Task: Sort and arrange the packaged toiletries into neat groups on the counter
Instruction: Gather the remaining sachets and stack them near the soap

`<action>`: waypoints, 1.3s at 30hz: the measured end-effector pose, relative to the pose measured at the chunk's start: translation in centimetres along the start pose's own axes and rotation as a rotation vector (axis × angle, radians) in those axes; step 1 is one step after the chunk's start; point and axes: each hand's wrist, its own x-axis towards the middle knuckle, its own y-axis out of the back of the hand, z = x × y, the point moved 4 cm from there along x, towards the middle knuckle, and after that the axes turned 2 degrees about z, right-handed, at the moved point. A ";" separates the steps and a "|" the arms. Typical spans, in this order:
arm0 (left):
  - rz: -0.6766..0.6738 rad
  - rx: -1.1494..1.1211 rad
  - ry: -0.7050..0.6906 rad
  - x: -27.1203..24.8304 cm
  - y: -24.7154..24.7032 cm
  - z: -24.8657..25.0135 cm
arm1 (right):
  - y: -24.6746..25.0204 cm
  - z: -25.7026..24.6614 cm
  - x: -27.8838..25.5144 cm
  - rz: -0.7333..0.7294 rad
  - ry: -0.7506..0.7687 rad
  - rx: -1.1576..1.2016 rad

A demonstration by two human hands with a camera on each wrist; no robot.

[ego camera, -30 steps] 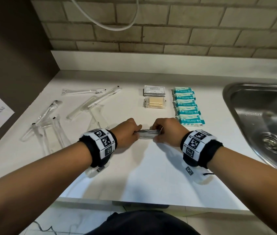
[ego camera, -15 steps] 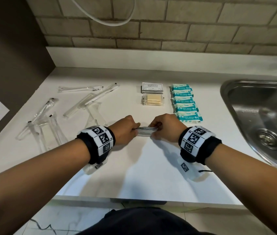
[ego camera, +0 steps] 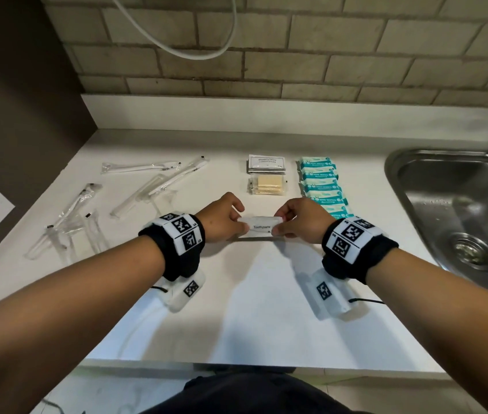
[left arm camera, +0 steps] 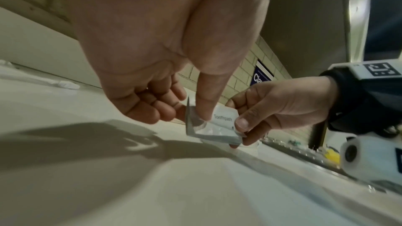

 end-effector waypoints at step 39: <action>-0.156 0.581 -0.132 6.3 -0.6 3.4 | 0.4 -1.9 4.7 -0.191 0.054 -0.606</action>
